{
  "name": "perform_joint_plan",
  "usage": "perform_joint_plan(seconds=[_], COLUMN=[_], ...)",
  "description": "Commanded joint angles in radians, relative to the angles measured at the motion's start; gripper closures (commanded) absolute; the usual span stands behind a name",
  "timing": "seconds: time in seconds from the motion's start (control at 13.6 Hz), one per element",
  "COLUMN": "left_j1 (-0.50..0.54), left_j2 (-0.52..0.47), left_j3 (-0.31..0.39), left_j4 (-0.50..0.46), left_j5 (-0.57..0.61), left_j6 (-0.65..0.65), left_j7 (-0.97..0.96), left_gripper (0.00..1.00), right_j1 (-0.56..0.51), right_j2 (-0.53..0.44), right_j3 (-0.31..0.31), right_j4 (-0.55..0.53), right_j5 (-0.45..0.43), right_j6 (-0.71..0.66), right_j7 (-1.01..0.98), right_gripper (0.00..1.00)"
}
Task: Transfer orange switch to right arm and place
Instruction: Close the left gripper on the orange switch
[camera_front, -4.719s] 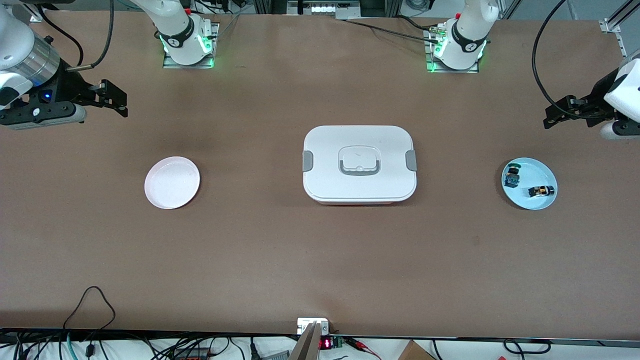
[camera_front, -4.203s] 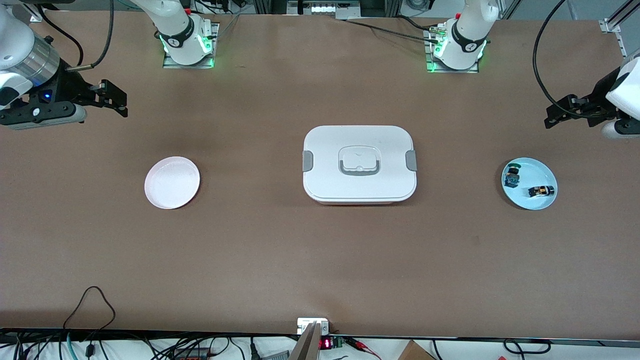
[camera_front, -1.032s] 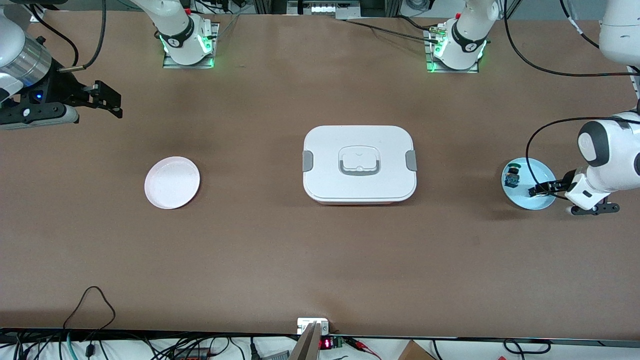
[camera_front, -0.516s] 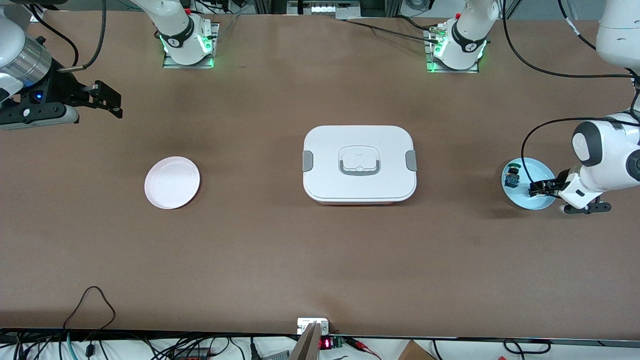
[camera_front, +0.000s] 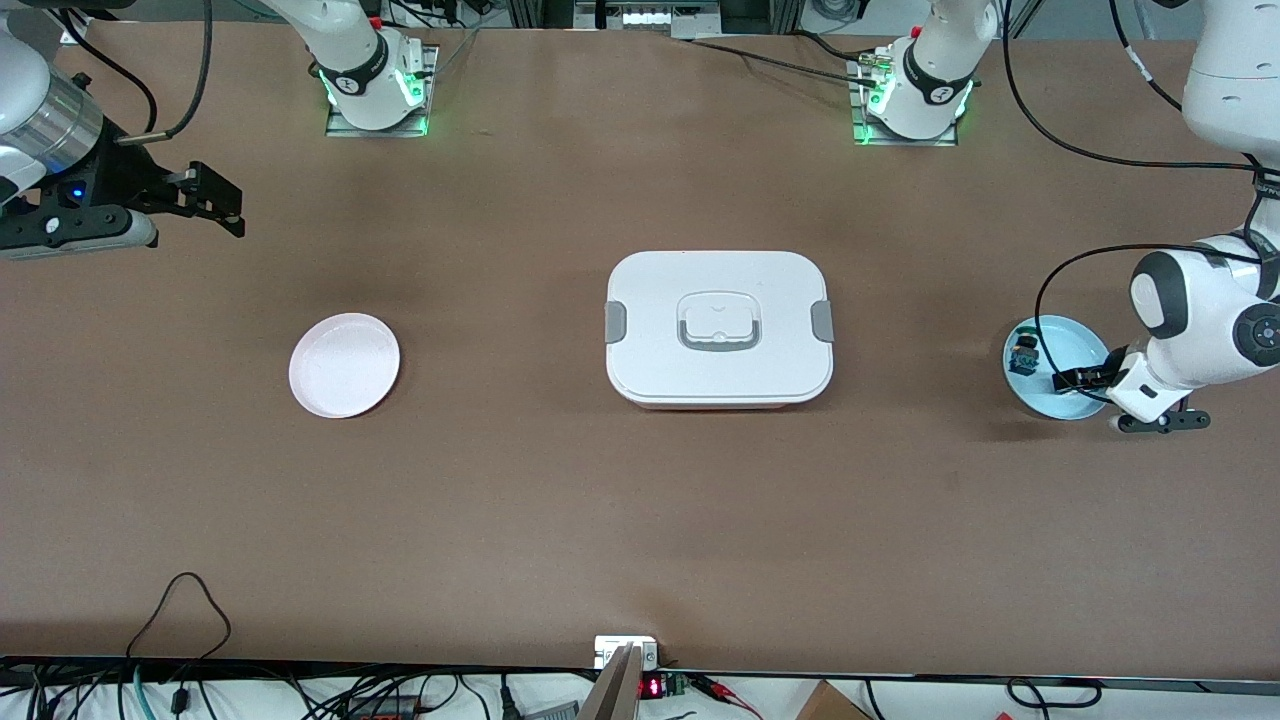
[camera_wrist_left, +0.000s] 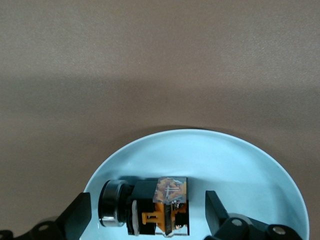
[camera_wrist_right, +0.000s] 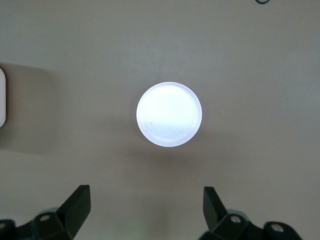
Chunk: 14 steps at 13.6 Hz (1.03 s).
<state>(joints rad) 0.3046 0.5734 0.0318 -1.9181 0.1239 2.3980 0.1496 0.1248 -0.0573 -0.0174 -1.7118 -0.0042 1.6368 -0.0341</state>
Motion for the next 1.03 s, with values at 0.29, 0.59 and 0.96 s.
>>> perform_joint_plan(seconds=[0.29, 0.59, 0.96], left_j1=[0.018, 0.008, 0.005], left_j2=[0.006, -0.007, -0.113], left_j3=[-0.01, -0.01, -0.053], left_j4=[-0.006, 0.005, 0.069], left_j5=[0.0, 0.0, 0.002], left_j6=[0.023, 0.007, -0.242], left_j7=[0.018, 0.014, 0.016], left_gripper=[0.55, 0.63, 0.65], right_j1=[-0.007, -0.007, -0.005], right_j2=[0.005, 0.008, 0.01], right_j3=[0.002, 0.002, 0.002], right_j4=[0.014, 0.014, 0.015], right_j5=[0.013, 0.009, 0.004], right_j6=[-0.002, 0.0, 0.011], right_j7=[0.006, 0.006, 0.006], right_gripper=[0.0, 0.0, 0.0])
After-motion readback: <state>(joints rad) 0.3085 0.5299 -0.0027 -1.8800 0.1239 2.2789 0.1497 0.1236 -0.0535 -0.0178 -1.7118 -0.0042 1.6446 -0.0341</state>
